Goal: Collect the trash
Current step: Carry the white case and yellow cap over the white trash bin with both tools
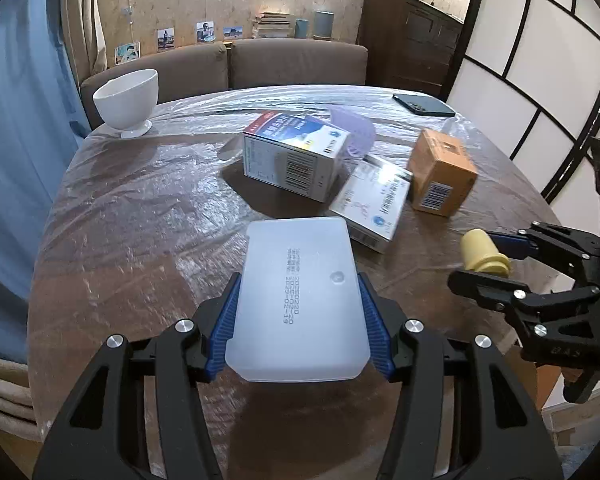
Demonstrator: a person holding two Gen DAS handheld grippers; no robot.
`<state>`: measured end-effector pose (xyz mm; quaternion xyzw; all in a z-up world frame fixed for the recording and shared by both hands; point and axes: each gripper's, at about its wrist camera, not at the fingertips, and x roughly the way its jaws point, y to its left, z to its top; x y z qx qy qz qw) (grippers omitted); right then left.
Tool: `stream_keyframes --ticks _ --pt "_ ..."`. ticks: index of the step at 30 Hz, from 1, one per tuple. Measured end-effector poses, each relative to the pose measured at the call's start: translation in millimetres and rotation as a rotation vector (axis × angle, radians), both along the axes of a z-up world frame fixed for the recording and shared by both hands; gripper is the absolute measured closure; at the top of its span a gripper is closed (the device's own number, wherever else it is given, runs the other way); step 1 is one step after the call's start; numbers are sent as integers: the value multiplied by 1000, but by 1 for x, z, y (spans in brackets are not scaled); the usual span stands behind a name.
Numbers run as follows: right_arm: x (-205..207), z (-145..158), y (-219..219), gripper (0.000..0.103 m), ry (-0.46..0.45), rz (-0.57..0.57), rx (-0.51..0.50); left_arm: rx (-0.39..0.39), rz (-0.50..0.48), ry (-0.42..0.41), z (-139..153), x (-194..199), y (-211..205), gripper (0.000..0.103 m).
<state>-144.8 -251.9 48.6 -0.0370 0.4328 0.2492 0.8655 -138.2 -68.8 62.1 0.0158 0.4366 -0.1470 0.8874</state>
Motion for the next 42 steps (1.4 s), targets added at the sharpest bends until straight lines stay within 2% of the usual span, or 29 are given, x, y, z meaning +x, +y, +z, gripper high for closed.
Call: stream_keyframes --ticks 28,42 --pt "-57 8 -21 54 45 34 3 -52 -7 23 9 -56 -17 47" --pt "-78 10 -31 54 55 49 4 -62 -85 41 11 -87 -28 47"
